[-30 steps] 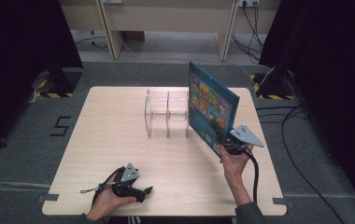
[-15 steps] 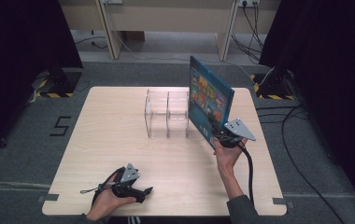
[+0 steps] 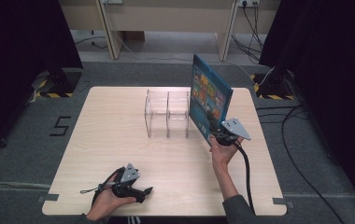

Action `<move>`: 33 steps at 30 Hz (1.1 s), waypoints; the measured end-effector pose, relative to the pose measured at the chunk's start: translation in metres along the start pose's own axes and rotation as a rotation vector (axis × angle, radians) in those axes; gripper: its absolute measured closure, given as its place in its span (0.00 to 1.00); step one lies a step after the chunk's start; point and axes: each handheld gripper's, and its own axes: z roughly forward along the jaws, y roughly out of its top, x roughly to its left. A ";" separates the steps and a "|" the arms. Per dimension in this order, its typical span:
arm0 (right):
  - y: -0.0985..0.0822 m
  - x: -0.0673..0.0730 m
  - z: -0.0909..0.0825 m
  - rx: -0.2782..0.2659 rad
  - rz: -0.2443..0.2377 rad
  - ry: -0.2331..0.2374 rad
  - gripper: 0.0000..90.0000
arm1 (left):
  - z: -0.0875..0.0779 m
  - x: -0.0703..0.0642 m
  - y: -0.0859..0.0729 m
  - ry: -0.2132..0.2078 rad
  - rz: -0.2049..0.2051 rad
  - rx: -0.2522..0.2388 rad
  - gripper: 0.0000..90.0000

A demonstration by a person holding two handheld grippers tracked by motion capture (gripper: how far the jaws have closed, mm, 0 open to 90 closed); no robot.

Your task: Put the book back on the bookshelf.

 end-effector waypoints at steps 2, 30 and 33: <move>-0.003 0.002 0.003 0.002 -0.010 -0.011 0.93 | 0.000 0.000 0.000 -0.005 0.007 0.002 0.10; -0.019 0.003 -0.004 0.045 0.043 -0.009 0.88 | 0.000 -0.002 0.000 -0.010 0.012 0.003 0.09; -0.020 0.003 -0.004 0.058 0.014 -0.001 0.85 | 0.000 -0.002 0.000 -0.009 0.012 0.003 0.09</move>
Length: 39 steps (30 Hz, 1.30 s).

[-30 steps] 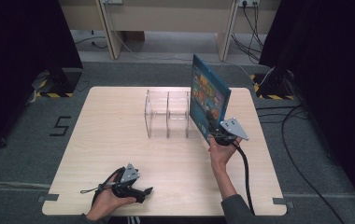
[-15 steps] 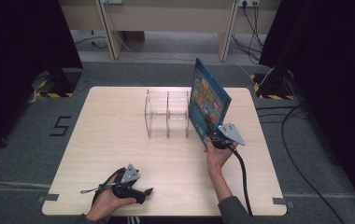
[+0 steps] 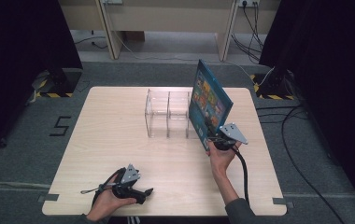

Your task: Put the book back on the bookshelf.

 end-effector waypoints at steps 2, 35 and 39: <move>-0.001 0.000 0.000 0.018 0.026 0.006 0.83 | 0.000 0.000 0.000 0.000 0.000 0.000 0.09; -0.001 -0.009 -0.024 0.131 0.017 0.049 0.51 | 0.000 0.000 0.000 -0.004 0.005 0.003 0.08; 0.001 -0.008 -0.030 0.126 0.043 0.075 0.50 | 0.000 0.000 0.000 -0.003 0.009 0.004 0.08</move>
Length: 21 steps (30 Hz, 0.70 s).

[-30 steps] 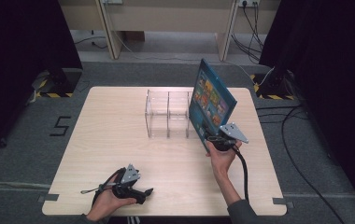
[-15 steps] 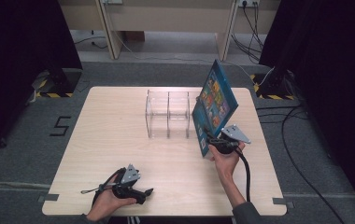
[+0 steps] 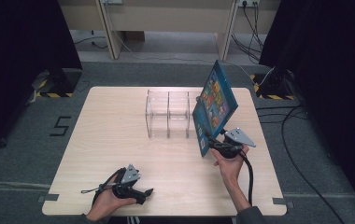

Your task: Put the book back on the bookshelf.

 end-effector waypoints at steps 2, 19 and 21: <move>0.000 0.000 -0.001 0.001 -0.001 0.001 0.49 | 0.000 0.000 0.000 -0.002 -0.001 0.000 0.08; 0.003 -0.001 -0.011 0.013 0.016 0.013 0.46 | 0.002 -0.002 0.001 -0.018 0.010 0.011 0.03; 0.003 -0.001 -0.013 0.000 -0.002 -0.003 0.46 | 0.002 -0.002 0.001 -0.018 0.009 0.011 0.03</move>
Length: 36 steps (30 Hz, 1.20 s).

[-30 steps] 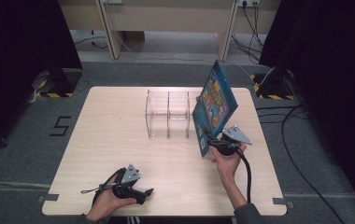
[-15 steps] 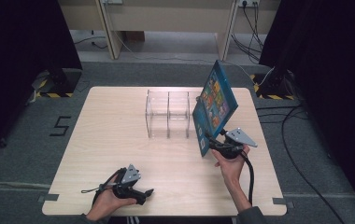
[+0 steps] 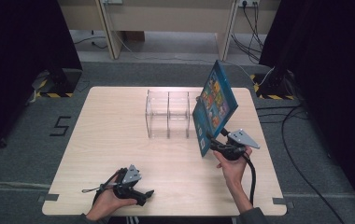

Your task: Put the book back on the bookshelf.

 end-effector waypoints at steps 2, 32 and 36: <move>0.001 0.001 -0.002 0.001 -0.015 0.000 0.46 | 0.000 0.000 0.000 -0.001 0.000 0.000 0.03; -0.012 0.005 -0.055 0.055 -0.082 0.057 0.43 | 0.000 -0.001 0.000 -0.001 0.004 0.002 0.02; -0.016 0.007 -0.061 0.089 -0.075 0.087 0.43 | 0.000 -0.001 0.000 -0.002 0.004 0.004 0.02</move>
